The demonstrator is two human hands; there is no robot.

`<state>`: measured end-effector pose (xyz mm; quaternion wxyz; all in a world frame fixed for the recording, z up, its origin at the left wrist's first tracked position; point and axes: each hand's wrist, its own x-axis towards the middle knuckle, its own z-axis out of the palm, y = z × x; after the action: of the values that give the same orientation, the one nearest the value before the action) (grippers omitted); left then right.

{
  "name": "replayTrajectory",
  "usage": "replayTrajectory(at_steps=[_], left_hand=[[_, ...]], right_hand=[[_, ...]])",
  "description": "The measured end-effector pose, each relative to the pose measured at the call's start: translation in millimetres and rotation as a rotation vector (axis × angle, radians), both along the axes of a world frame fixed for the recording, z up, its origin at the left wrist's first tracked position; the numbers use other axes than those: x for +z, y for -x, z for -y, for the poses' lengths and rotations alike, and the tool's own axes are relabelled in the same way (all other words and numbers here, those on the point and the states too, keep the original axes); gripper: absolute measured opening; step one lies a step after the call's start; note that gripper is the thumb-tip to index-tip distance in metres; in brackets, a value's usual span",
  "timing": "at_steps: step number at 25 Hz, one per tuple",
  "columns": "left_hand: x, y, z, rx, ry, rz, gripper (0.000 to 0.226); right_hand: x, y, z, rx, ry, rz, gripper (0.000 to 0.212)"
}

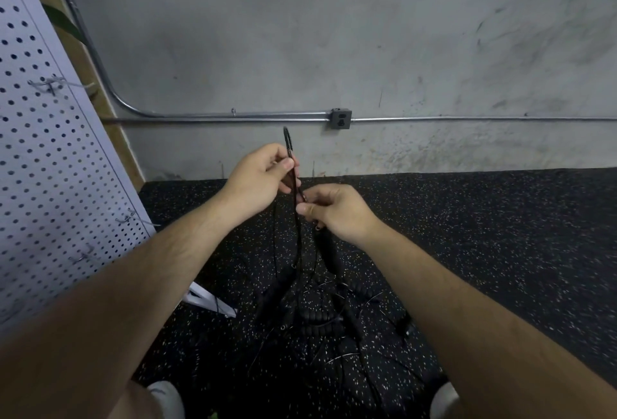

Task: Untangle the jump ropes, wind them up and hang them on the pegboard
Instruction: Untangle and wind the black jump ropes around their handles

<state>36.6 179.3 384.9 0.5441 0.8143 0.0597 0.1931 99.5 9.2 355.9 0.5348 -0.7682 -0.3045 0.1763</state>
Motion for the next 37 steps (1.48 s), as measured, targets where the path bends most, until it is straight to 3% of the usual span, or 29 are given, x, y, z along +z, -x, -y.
replayTrajectory(at_steps=[4,8,11,14,19,24,37], left_hand=[[4,2,1,-0.018,0.071,0.046,0.026],[3,11,-1,0.039,0.046,0.045,0.012],[-10,23,-2,0.045,-0.125,-0.071,0.01],[-26,24,2,-0.081,-0.067,-0.206,0.025],[-43,17,14,-0.114,-0.069,-0.301,0.013],[-61,17,16,-0.299,-0.183,-0.465,0.036],[-77,10,12,-0.174,-0.216,-0.476,0.028]], right_hand=[[-1,8,-15,-0.021,-0.018,0.035,0.009],[13,6,-19,-0.078,-0.031,0.044,0.009],[23,2,-20,-0.107,-0.075,0.019,0.01],[28,-1,-19,-0.116,-0.131,-0.042,0.01],[33,0,-13,-0.125,-0.181,-0.05,0.006],[39,2,-5,-0.142,-0.194,-0.039,0.009],[35,-3,2,-0.161,-0.12,0.011,0.012]])
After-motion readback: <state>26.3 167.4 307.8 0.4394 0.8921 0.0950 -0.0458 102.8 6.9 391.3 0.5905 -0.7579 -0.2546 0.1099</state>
